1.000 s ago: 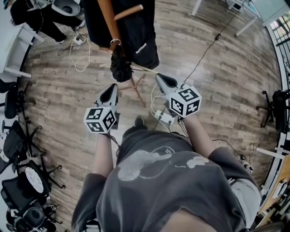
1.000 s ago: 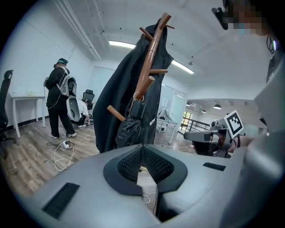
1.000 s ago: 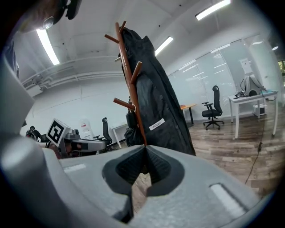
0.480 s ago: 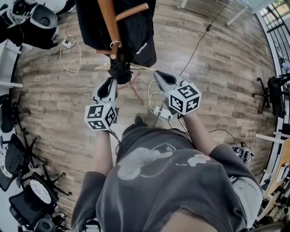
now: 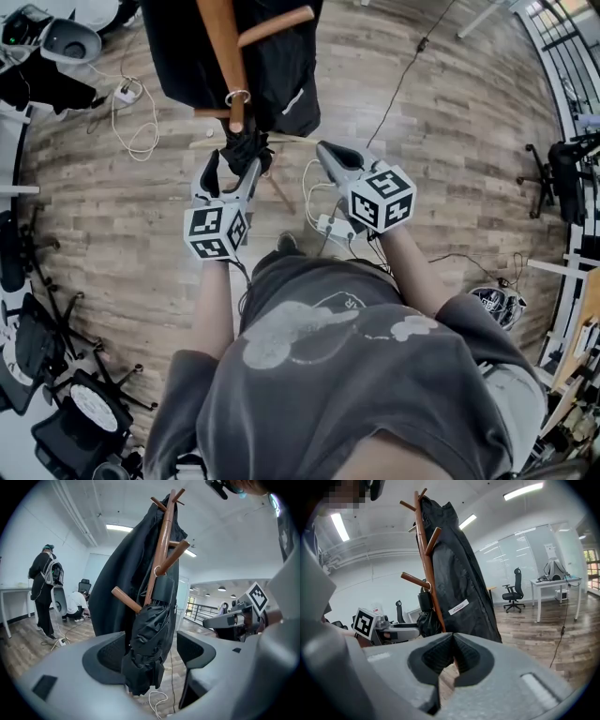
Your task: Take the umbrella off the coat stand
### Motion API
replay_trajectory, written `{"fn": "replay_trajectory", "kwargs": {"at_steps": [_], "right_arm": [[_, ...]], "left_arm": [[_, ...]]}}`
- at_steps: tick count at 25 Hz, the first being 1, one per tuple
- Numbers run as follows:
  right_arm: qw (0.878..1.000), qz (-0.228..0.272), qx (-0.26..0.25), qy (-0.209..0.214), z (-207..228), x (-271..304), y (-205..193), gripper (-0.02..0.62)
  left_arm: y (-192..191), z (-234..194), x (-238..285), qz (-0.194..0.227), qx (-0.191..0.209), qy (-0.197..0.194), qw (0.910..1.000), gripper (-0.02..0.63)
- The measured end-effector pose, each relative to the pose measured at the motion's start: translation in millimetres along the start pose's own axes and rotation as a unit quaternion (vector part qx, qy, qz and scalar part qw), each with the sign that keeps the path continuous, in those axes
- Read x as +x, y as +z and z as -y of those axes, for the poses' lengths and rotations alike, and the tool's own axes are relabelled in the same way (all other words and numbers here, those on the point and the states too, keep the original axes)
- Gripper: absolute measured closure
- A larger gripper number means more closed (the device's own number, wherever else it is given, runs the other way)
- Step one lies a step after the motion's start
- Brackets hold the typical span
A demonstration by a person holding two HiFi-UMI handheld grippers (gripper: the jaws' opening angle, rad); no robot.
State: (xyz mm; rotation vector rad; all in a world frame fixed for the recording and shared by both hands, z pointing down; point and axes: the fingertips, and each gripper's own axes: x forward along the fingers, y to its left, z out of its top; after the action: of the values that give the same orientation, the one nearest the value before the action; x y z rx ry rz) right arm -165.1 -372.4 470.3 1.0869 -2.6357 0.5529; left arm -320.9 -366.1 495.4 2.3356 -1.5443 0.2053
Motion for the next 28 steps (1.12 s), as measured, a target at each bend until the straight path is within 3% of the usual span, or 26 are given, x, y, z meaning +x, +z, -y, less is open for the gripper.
{"fn": "replay_trajectory", "kwargs": {"at_steps": [6, 28], "right_arm": [[1.000, 0.000, -0.002, -0.009, 10, 11, 7, 0.597], [1.000, 0.002, 0.013, -0.022, 39, 31, 14, 0.597]], "left_arm": [[-12, -1, 22, -0.036, -0.011, -0.022, 0.9991, 0.244], [-35, -9, 79, -0.093, 0.039, -0.025, 0.9946, 0.241]]}}
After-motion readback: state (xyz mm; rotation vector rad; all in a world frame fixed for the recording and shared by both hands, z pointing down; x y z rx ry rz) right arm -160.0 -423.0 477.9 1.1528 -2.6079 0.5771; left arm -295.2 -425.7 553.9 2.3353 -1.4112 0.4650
